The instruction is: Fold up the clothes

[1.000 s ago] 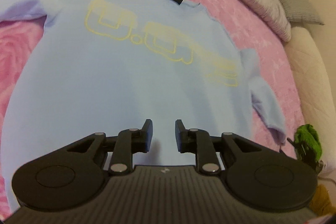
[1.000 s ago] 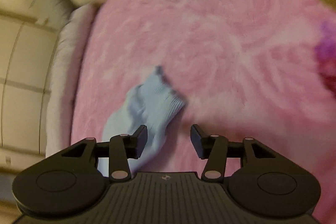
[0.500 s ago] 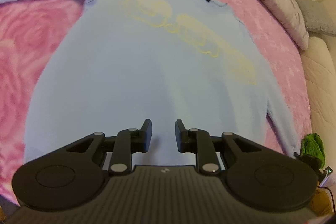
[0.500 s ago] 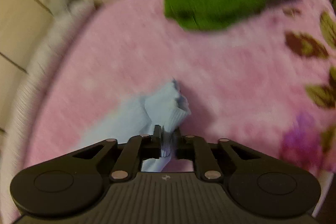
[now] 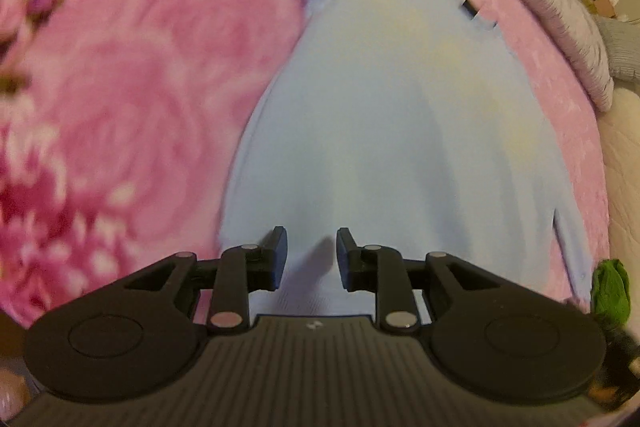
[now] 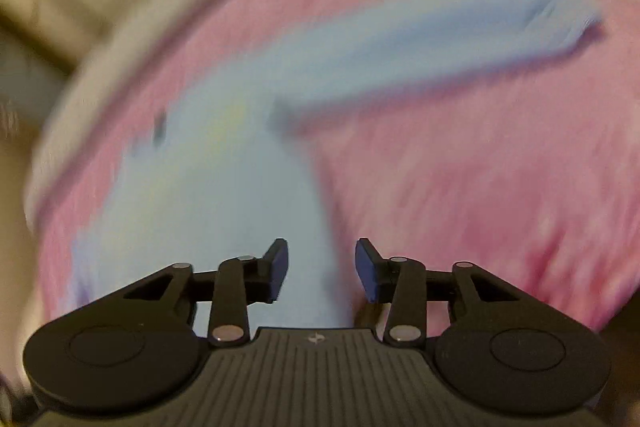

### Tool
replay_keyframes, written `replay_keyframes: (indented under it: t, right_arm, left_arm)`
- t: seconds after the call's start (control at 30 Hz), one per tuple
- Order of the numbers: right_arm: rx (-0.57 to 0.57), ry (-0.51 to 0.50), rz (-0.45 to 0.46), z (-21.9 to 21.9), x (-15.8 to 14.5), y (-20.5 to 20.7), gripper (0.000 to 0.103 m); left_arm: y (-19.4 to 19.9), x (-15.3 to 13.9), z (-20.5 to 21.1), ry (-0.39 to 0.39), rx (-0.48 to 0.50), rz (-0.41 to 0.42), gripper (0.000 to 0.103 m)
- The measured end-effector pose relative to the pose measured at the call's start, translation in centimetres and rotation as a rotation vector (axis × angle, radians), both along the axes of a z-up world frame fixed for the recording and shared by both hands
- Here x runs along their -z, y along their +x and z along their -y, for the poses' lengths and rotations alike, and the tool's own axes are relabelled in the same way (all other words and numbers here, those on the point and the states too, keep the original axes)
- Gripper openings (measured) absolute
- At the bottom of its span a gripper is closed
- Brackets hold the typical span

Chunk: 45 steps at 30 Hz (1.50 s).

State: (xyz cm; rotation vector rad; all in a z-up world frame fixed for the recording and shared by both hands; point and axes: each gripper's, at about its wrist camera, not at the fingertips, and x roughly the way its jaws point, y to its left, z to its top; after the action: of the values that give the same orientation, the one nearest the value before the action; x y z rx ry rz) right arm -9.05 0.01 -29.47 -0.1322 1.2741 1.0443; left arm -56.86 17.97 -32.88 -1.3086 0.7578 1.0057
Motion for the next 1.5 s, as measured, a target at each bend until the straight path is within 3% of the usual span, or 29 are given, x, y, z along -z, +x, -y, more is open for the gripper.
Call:
replay_keyframes:
  t: [0.1,0.2,0.27,0.33,0.43,0.57,0.63,0.87,1.2,1.5]
  right_arm:
    - [-0.054,-0.258,0.070,0.4,1.7,-4.6,0.042]
    - [-0.048,-0.429,0.103,0.9,0.7,-6.9,0.043]
    - [-0.033,-0.395,0.124,1.1,-2.5,-7.7,0.043]
    - [-0.026,-0.345,0.174,0.0,-6.2,-8.4,0.058]
    - [-0.017,-0.272,0.222,-2.7,-10.9,-8.6,0.072]
    - [-0.025,-0.204,0.254,-4.7,-16.1,-9.2,0.079]
    - [-0.054,-0.187,0.268,-4.9,-17.8,-9.8,0.085]
    - [-0.165,-0.172,0.275,-1.8,-20.4,-10.7,0.088]
    - [-0.255,-0.127,0.323,6.7,-23.5,-9.5,0.088]
    - [-0.296,-0.112,0.321,11.1,-24.8,-8.1,0.088]
  left_arm:
    - [-0.6,0.0,0.8,-0.074,0.052,-0.028,0.022]
    - [-0.6,-2.5,0.7,-0.098,0.145,-0.151,0.026]
    - [-0.9,-5.5,0.2,-0.063,0.173,-0.157,0.032]
    - [-0.8,-8.9,-0.5,-0.005,0.195,-0.167,0.037]
    - [-0.1,-14.7,-1.4,0.125,0.218,-0.215,0.047]
    - [2.0,-21.1,-1.6,0.274,0.220,-0.221,0.062]
    - [2.8,-22.8,-0.5,0.317,0.225,-0.214,0.063]
    - [5.3,-24.5,6.0,0.326,0.202,-0.220,0.063]
    - [9.8,-27.3,17.2,0.388,0.175,-0.243,0.065]
    - [10.5,-29.2,22.7,0.423,0.133,-0.250,0.066]
